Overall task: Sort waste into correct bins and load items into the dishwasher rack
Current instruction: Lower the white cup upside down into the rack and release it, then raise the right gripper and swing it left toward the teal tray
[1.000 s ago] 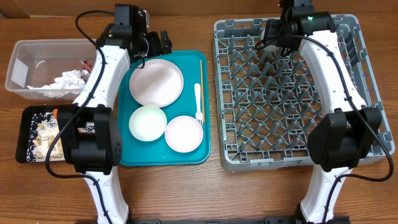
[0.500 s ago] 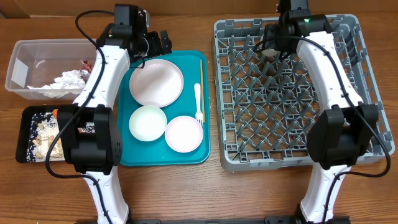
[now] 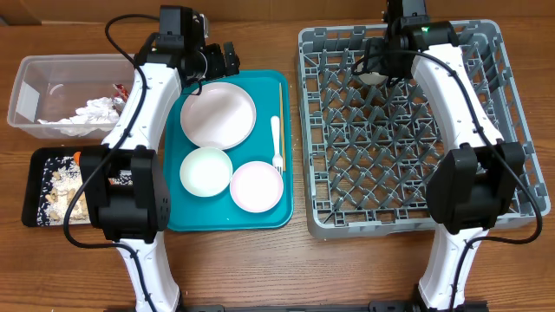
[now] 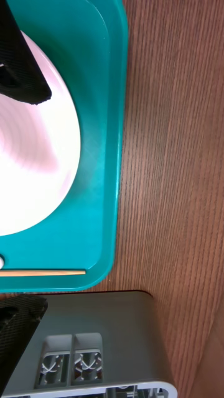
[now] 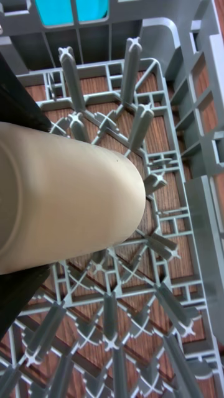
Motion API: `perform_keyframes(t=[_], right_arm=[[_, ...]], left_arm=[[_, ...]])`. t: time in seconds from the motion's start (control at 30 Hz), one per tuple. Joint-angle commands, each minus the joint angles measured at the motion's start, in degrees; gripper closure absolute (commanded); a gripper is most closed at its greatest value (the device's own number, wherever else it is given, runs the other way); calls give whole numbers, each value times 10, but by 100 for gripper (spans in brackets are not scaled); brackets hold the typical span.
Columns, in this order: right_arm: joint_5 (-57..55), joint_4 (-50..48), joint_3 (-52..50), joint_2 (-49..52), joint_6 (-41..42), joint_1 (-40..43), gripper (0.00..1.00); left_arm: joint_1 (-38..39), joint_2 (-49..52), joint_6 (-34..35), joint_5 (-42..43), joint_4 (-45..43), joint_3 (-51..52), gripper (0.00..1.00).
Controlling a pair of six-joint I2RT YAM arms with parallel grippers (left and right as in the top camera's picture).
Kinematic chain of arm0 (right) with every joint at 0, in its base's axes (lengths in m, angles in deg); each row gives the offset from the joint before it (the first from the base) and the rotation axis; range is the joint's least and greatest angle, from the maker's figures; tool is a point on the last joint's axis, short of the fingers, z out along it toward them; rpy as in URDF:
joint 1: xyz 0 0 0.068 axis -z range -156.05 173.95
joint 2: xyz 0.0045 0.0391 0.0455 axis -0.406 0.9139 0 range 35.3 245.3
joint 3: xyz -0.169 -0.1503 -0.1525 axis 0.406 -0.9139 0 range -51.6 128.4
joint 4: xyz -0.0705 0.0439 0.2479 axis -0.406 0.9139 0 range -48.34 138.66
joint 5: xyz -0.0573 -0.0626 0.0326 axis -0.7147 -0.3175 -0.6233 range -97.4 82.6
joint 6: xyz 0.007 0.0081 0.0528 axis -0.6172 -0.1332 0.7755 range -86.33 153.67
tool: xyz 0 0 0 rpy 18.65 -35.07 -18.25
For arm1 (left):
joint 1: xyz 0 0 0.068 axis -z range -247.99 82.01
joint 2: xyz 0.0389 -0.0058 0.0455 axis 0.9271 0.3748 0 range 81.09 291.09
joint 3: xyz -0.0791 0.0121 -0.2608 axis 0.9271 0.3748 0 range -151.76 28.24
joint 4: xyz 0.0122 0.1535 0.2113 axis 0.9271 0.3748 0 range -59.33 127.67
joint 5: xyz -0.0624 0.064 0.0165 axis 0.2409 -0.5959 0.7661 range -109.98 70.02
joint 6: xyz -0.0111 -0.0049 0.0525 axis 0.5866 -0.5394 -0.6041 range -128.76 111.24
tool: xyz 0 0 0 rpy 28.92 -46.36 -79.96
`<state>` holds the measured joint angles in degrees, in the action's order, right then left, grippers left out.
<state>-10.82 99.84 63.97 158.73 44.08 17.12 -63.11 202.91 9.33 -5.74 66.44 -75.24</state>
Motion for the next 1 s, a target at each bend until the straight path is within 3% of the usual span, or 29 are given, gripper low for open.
perform_keyframes(t=[0.0, 0.4, 0.43, 0.5, 0.53, 0.57, 0.6, 0.67, 0.97], right_arm=[[6, -2, -1, 5, -4, 0, 96], [5, -3, -1, 34, -4, 0, 96], [5, -3, -1, 36, -4, 0, 89], [5, -5, -1, 36, -5, 0, 62], [5, -5, 0, 35, -7, 0, 46], [5, -4, 4, 33, -12, 0, 20], [5, -4, 8, 32, -13, 0, 12], [5, -2, 15, 30, -13, 0, 3], [5, 31, 50, 10, -13, 0, 1]], left_arm=[[4, -3, 3, -8, -1, -3, 0], [4, -3, 3, -8, -1, -3, 0], [4, -3, 3, -8, 0, -3, 0], [4, -3, 3, -8, 0, -3, 0], [4, -3, 3, -8, 0, -3, 0], [4, -3, 3, -8, -1, -3, 0], [4, -3, 3, -8, 0, -3, 0], [4, -3, 3, -8, -1, -3, 0], [4, -3, 3, -8, -1, -3, 0]])
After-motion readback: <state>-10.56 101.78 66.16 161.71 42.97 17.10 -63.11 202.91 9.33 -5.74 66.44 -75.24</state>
